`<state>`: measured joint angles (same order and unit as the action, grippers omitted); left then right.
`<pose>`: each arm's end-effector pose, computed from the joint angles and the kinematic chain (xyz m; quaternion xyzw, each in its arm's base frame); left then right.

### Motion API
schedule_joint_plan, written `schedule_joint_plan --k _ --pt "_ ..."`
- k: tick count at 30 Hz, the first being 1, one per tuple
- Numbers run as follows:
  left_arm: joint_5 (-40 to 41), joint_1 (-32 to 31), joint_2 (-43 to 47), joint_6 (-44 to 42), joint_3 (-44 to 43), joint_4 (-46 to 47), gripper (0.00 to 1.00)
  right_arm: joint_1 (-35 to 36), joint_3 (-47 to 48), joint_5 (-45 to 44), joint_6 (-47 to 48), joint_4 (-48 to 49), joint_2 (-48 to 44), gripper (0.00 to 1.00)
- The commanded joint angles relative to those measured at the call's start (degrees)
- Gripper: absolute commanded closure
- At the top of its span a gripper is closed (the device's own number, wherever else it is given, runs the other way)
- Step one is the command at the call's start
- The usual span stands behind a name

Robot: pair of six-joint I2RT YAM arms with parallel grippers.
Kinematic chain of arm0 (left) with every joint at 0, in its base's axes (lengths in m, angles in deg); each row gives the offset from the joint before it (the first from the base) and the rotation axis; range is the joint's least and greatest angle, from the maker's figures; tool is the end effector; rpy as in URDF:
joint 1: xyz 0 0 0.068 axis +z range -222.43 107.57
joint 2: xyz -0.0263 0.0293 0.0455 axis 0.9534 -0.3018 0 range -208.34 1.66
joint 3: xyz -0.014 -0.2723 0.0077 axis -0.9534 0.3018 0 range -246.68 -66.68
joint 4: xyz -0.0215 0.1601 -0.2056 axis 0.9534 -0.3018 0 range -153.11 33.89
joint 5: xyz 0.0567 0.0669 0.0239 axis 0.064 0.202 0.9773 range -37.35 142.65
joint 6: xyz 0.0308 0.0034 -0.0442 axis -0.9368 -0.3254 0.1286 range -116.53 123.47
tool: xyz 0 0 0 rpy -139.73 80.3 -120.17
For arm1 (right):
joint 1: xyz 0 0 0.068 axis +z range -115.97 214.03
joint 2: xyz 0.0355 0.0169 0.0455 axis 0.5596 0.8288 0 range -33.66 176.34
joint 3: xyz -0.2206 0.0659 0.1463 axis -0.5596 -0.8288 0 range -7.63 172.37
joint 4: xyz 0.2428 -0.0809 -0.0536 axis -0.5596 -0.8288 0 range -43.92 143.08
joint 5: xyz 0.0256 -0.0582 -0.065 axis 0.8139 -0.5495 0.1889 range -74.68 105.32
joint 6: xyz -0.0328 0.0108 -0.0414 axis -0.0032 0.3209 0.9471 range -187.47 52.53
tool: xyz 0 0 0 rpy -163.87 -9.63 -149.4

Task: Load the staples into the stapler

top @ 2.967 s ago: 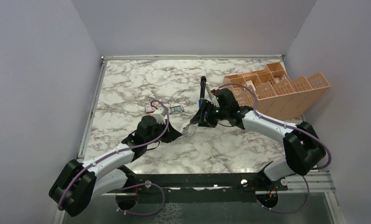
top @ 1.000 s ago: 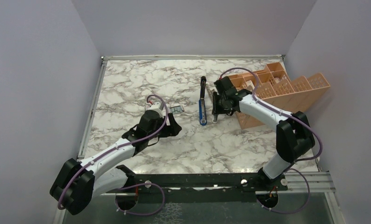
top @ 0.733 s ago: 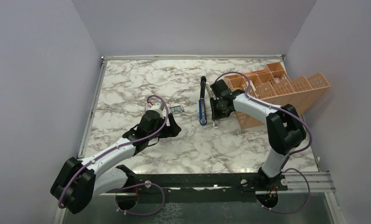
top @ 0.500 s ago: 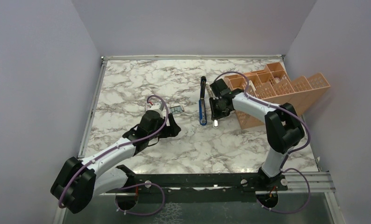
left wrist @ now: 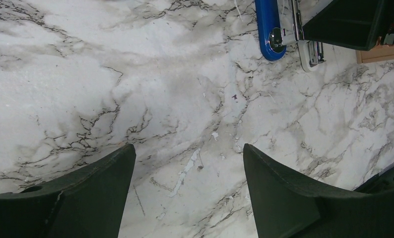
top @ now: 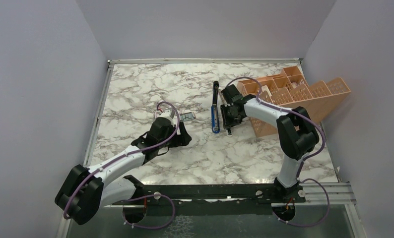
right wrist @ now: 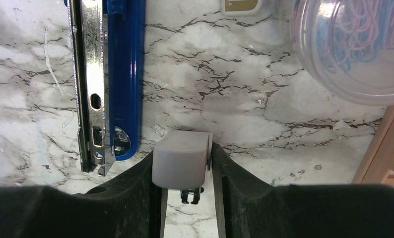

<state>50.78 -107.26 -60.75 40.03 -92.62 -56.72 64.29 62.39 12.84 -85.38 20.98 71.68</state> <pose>0.1782 -0.1254 0.1839 -0.0062 0.8951 -0.2718 0.3533 0.3174 0.1834 0.1742 -0.1012 0.9752 0.0605 0.1873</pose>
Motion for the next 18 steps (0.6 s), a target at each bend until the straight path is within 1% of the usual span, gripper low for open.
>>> schedule_joint_plan --k 1,4,7,10,13,14,16,18 --pt "1.02 0.29 -0.71 -1.33 -2.74 -1.15 0.2 -0.29 0.26 -0.6 0.8 0.15 1.44 0.6" --pt "1.38 0.29 -1.23 -1.66 -3.67 -2.12 0.2 -0.29 -0.03 -0.4 0.61 0.44 1.15 0.58" --pt "1.45 0.29 -1.26 -1.55 -4.54 -3.24 0.2 -0.29 -0.23 -0.25 0.59 0.64 -0.12 0.54" --pt "4.6 0.29 -1.03 -1.24 -6.07 -5.9 0.2 -0.29 -0.41 -0.42 0.51 0.59 -2.1 0.49" --pt "8.74 0.38 -0.95 -0.48 -8.84 -11.59 0.18 -0.29 -0.77 -0.55 0.21 0.44 -4.93 0.45" --pt "11.07 0.45 -0.96 0.13 -10.01 -14.47 0.16 -0.29 -1.03 -0.66 0.05 0.6 -5.97 0.43" --pt "16.81 0.82 -0.78 2.56 -12.21 -21.09 0.07 -0.29 -1.76 -0.85 -0.3 0.97 -8.27 0.42" --pt "23.37 1.62 -0.41 5.33 -13.98 -27.58 0.02 -0.29 -2.91 -0.88 -0.77 1.57 -10.62 0.41"
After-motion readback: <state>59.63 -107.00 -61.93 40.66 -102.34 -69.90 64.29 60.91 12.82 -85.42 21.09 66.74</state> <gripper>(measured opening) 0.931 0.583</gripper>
